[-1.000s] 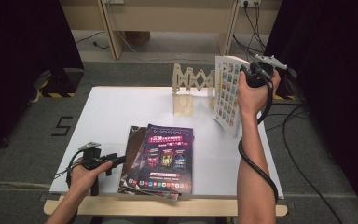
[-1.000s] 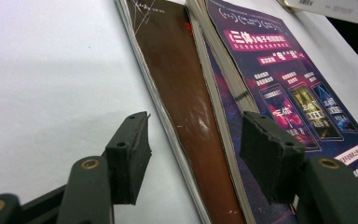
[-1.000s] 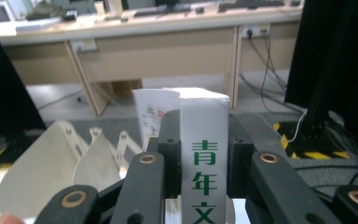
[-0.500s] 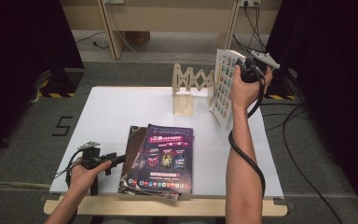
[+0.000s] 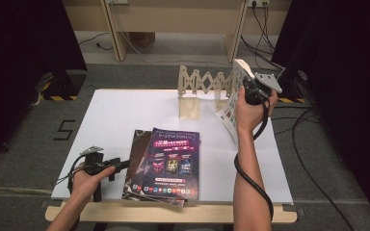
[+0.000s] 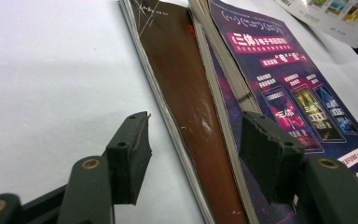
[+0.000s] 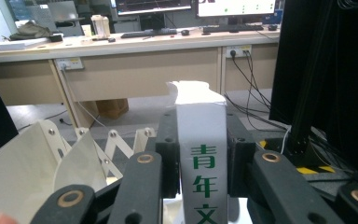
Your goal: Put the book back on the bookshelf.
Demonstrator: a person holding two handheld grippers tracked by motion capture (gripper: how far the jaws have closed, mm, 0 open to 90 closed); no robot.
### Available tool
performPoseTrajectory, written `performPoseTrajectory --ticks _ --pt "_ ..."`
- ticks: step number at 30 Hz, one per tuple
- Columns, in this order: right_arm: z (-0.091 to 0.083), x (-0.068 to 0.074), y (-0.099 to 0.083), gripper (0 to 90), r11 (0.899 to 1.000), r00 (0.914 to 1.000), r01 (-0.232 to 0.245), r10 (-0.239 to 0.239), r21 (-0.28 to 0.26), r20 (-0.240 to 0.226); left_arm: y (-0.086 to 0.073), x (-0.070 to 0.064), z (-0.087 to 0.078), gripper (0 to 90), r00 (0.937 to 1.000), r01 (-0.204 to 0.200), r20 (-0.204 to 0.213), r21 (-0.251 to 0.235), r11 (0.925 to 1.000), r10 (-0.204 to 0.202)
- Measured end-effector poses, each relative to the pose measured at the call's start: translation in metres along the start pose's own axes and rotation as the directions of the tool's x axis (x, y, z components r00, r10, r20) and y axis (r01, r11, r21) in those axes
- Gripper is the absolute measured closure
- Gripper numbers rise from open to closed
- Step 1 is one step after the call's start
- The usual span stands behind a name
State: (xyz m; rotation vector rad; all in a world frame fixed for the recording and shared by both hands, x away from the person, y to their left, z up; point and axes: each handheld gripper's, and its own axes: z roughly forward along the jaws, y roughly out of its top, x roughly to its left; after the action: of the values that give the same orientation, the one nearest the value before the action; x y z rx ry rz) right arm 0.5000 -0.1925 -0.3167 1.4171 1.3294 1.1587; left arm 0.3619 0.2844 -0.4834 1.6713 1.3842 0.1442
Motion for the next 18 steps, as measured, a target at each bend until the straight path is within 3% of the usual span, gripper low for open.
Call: performPoseTrajectory --ticks 5,11,18 --pt "-0.007 -0.008 -0.004 72.5 1.000 1.0000 0.007 -0.007 0.018 -0.005 0.000 0.001 0.001 41.8 1.0000 -0.003 0.001 0.006 1.0000 0.003" --pt "-0.014 -0.018 -0.007 71.3 0.998 0.9998 -0.018 0.018 0.055 -0.011 -0.001 -0.001 0.003 41.8 1.0000 -0.003 0.005 0.008 1.0000 0.002" --pt "-0.014 -0.029 0.000 68.6 0.994 0.9980 -0.028 0.034 0.104 -0.053 0.001 -0.001 0.001 41.7 1.0000 -0.003 0.004 0.003 1.0000 0.003"
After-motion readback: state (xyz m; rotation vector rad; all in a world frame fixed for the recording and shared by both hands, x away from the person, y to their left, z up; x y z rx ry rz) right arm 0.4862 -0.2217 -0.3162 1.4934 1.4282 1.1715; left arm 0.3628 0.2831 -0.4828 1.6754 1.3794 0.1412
